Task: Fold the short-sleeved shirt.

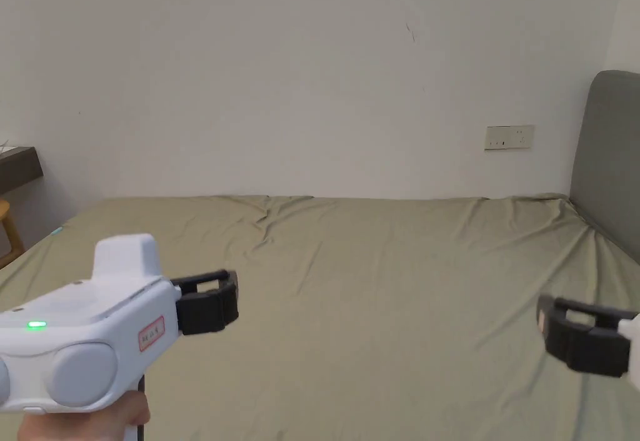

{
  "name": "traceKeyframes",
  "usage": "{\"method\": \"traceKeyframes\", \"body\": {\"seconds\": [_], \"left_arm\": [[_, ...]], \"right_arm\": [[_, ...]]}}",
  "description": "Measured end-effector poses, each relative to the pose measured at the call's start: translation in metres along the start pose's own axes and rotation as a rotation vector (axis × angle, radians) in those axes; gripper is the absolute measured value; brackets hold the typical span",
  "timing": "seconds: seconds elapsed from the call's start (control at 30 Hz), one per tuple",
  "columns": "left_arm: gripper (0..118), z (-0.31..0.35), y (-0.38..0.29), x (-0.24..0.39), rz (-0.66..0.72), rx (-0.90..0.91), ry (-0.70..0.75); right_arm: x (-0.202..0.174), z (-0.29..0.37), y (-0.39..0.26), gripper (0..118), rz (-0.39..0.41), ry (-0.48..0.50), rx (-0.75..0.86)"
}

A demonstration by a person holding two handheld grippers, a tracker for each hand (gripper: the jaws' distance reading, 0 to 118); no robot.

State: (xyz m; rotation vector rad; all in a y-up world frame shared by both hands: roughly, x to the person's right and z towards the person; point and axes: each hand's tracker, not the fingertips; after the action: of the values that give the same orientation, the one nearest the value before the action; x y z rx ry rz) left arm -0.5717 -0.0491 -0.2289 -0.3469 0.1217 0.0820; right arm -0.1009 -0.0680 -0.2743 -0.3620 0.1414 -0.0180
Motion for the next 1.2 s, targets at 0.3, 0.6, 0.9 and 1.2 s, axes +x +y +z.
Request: {"method": "traceKeyframes", "body": {"seconds": [0.3, 0.6, 0.9, 1.2], "left_arm": [[118, -0.157, -0.175, 0.021, 0.106, -0.459, -0.018], [118, -0.233, -0.294, 0.059, 0.017, -0.631, 0.017], [118, -0.218, -0.291, 0.068, -0.062, -0.511, 0.041], [118, -0.213, -0.285, 0.069, -0.061, -0.51, 0.042]], "right_arm": [[0.022, -0.138, -0.184, 118, -0.152, 0.013, -0.503], [0.024, -0.197, -0.286, 118, -0.082, -0.064, -0.58], [0.003, -0.186, -0.275, 118, 0.008, -0.127, -0.543], [0.008, -0.185, -0.276, 118, 0.003, -0.122, -0.539]]}}
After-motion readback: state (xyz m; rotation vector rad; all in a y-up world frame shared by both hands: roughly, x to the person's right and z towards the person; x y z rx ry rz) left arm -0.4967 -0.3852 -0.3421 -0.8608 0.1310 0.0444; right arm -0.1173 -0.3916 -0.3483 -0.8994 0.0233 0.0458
